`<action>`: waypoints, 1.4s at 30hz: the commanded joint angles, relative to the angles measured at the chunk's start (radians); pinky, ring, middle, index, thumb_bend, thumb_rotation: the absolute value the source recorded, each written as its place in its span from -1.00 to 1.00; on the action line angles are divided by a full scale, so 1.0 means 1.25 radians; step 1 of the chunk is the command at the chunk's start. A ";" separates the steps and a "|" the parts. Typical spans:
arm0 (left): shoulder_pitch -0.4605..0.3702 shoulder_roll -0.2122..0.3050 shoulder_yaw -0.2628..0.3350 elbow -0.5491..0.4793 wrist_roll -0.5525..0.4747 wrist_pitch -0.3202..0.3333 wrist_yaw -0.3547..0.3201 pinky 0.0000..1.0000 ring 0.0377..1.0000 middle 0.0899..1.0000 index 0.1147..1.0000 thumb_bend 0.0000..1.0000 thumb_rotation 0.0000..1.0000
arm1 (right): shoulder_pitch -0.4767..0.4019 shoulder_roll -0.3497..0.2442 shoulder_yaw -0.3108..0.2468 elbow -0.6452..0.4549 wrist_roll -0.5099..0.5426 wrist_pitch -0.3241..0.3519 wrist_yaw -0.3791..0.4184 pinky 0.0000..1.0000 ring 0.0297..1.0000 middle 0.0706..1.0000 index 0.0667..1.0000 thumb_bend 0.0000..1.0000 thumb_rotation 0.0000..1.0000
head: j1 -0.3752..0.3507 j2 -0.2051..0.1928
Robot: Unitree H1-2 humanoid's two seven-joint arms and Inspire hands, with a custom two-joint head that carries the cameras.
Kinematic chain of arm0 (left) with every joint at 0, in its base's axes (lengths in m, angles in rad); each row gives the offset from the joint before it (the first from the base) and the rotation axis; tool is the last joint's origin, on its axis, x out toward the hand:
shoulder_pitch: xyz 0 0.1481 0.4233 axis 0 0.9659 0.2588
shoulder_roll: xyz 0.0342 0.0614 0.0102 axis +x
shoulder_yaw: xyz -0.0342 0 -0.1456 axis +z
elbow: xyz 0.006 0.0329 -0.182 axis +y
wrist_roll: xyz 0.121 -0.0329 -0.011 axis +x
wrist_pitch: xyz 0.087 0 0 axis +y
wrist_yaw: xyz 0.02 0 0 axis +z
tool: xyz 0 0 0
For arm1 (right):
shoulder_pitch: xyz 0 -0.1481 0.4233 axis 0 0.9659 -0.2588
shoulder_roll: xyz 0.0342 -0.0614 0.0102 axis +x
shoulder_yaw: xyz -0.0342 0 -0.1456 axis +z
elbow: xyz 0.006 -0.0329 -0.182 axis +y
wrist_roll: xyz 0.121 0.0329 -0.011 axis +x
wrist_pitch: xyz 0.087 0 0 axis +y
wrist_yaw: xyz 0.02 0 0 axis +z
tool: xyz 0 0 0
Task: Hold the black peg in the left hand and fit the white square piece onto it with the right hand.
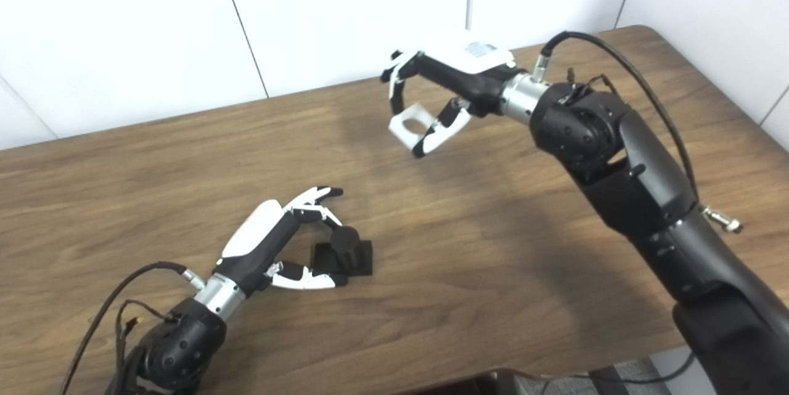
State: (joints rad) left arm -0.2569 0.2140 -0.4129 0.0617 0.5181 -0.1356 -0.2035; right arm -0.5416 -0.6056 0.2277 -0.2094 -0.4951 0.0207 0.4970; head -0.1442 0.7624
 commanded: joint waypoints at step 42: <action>-0.027 -0.023 -0.011 0.026 0.049 0.075 -0.020 0.76 0.93 0.83 -0.14 0.04 -0.83 | 0.009 0.076 0.061 -0.134 0.090 0.008 0.119 0.76 0.79 0.56 -0.12 0.04 -0.72 | 0.102 0.037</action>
State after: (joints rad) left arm -0.2833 0.1782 -0.4174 0.0725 0.5511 -0.0761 -0.2081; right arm -0.4957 -0.5126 0.3125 -0.3445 -0.3870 0.0406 0.6509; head -0.0169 0.8084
